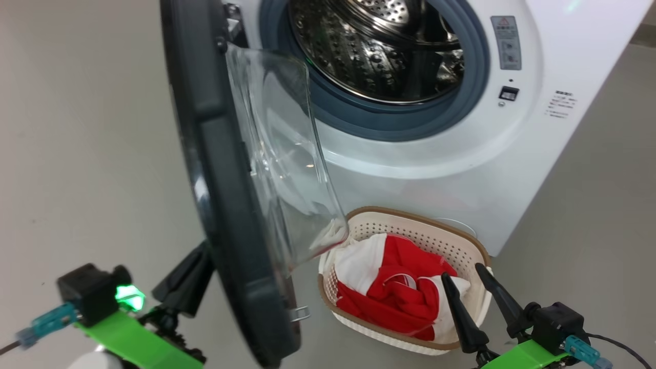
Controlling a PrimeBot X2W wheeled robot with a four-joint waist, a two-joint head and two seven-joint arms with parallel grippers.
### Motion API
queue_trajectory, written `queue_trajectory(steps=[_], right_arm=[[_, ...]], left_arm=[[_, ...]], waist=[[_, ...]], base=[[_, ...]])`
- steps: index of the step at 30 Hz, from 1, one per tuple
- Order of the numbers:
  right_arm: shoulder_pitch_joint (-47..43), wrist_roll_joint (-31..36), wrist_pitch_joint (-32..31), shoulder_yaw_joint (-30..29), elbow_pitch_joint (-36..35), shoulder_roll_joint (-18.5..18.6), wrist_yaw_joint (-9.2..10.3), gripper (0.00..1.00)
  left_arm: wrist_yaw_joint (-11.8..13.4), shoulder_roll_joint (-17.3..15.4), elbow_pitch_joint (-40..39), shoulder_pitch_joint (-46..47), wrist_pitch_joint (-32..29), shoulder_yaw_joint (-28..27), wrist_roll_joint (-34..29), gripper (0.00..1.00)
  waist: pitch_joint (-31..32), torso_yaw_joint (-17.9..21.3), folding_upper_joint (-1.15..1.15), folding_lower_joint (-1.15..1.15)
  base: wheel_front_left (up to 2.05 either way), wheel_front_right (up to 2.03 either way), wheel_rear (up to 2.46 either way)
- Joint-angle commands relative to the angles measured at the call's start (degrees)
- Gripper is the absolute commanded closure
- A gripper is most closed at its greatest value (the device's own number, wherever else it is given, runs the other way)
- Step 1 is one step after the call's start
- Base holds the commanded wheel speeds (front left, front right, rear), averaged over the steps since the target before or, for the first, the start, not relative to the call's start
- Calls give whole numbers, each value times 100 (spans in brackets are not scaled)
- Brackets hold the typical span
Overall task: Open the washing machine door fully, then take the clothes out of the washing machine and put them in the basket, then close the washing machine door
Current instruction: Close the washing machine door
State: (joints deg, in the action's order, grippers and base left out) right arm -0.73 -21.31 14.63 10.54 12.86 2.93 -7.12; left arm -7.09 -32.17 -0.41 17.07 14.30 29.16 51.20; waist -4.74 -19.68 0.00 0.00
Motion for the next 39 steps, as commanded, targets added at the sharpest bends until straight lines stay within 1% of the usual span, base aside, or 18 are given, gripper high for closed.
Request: queue_trajectory(steps=[1, 3, 6, 14, 18, 27, 35, 39], right_arm=[[216, 54, 37, 78, -162, -3, -36, 0], [240, 45, 37, 5, -189, -4, -36, 0], [253, 37, 37, -67, -228, -4, -36, 0], [344, 59, 37, -294, -330, -4, -36, 0], [392, 42, 37, -362, -368, -5, -36, 0], [469, -37, 37, -435, -441, -5, -36, 0], [634, -111, 37, -477, -495, -5, -36, 0], [654, -137, 37, -500, -514, -5, -36, 0]], left_arm=[[-40, -63, -137, 398, 70, -55, -117, 100], [-40, 88, -63, 601, 70, 159, -158, 100], [-40, 244, 57, 806, 70, 307, -196, 100], [-40, 673, 527, 1482, 70, 533, -295, 100], [-40, 854, 815, 1813, 70, 639, -229, 100], [-40, 1152, 1488, 2473, 70, 800, -5, 100], [-40, 1324, 2112, 3159, 70, 859, 151, 100], [-40, 1398, 2407, 3409, 70, 880, 221, 100]], waist=[[-68, 127, 0, 0], [-114, 251, 0, 0], [-179, 376, 0, 0], [-400, 681, 0, 0], [-502, 856, 0, 0], [-750, 1178, 0, 0], [-987, 1533, 0, 0], [-1049, 1648, 0, 0]], base=[[0, 0, 0], [0, 0, 0], [0, 0, 0], [0, 0, 0], [0, 0, 0], [0, 0, 0], [0, 0, 0], [0, 0, 0]])
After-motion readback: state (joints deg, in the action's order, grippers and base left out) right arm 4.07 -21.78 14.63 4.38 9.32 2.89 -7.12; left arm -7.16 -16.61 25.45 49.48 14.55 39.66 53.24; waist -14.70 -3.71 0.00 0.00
